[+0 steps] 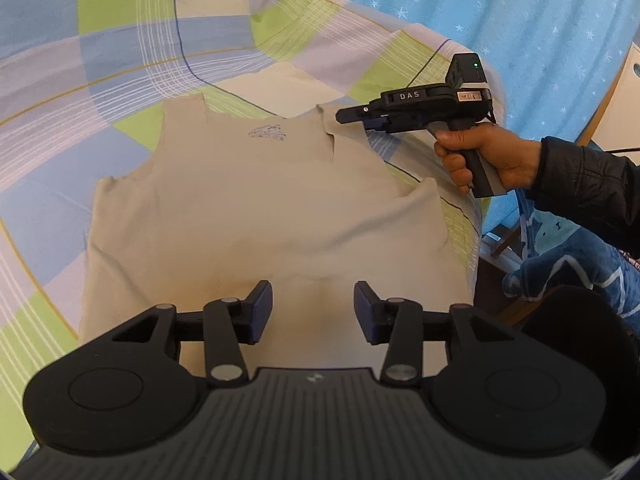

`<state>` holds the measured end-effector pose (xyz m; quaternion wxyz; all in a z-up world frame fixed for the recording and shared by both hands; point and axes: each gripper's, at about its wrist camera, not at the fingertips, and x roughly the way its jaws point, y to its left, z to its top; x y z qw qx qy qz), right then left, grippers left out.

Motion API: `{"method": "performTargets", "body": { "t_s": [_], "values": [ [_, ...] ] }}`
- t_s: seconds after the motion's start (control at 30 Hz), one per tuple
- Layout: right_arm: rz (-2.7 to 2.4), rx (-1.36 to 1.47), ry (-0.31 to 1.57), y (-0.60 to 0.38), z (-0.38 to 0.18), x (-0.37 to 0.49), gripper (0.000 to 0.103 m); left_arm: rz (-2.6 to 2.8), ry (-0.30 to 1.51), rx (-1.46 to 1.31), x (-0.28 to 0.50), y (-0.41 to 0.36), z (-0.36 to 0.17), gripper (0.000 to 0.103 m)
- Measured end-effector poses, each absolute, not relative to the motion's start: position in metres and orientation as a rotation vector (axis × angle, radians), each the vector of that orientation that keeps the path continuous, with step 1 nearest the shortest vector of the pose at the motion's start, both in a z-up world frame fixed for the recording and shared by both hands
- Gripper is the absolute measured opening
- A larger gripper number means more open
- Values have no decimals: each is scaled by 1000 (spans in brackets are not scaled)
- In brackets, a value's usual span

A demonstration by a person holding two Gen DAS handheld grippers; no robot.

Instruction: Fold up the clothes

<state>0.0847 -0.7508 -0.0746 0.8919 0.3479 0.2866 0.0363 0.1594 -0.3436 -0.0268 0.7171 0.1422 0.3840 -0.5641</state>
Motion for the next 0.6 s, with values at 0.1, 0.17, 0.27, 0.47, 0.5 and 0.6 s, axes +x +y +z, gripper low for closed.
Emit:
{"method": "performTargets", "body": {
  "t_s": [0.1, 0.17, 0.27, 0.47, 0.5, 0.6],
  "values": [
    [118, 801, 603, -753, -80, 84, 23, -1245, 855, 304, 161, -340, -30, 39],
    [143, 843, 601, -755, -84, 85, 22, -1243, 852, 298, 161, -338, -31, 39],
    [127, 872, 575, -760, -85, 91, 4, -1227, 834, 283, 162, -336, -31, 39],
    [-17, 859, 478, -777, -77, 94, 4, -1204, 834, 274, 166, -331, -34, 40],
    [-38, 872, 485, -779, -81, 94, 8, -1201, 835, 275, 166, -329, -34, 40],
    [-106, 880, 497, -786, -86, 90, 10, -1193, 833, 275, 165, -325, -34, 43]
  ]
}}
